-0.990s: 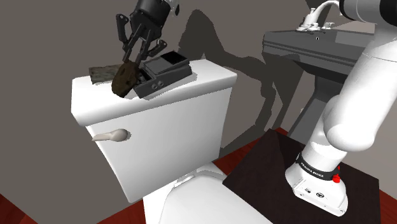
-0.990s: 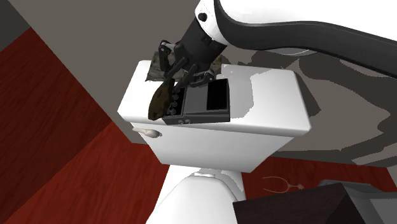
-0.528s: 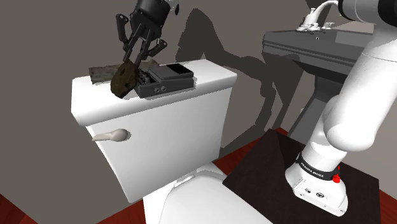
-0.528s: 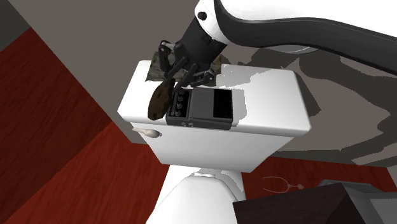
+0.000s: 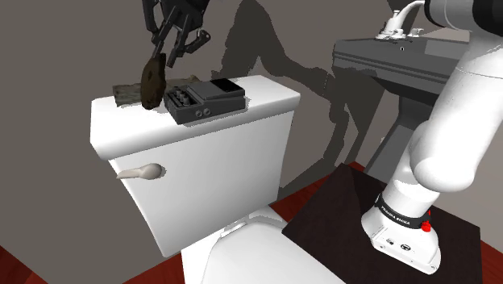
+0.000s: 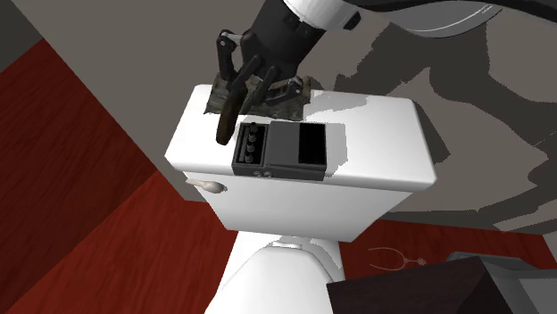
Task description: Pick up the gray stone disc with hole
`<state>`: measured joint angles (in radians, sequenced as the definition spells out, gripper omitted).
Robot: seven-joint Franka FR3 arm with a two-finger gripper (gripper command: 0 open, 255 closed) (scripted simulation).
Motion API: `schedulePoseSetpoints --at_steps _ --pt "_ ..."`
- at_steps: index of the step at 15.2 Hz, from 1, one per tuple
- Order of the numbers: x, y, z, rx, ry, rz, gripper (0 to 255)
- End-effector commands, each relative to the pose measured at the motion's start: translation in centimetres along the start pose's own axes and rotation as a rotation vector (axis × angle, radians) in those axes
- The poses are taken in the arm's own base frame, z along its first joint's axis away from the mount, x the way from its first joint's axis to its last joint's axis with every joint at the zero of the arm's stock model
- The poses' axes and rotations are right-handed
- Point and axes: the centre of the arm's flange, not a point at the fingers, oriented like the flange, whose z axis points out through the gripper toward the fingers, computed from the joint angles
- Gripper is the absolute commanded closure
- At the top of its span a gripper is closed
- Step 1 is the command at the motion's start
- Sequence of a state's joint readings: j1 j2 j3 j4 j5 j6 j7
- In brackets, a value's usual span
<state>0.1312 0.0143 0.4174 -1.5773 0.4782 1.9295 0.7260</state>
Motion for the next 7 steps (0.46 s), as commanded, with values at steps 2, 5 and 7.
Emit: schedulePoseSetpoints --at_steps 2,5,7 --pt "-0.2 -1.0 -1.5 0.0 0.0 0.0 255" --pt "-0.3 -1.9 -2.8 0.0 0.0 0.0 255" --pt "-0.3 -1.9 -2.8 0.0 0.0 0.0 255"
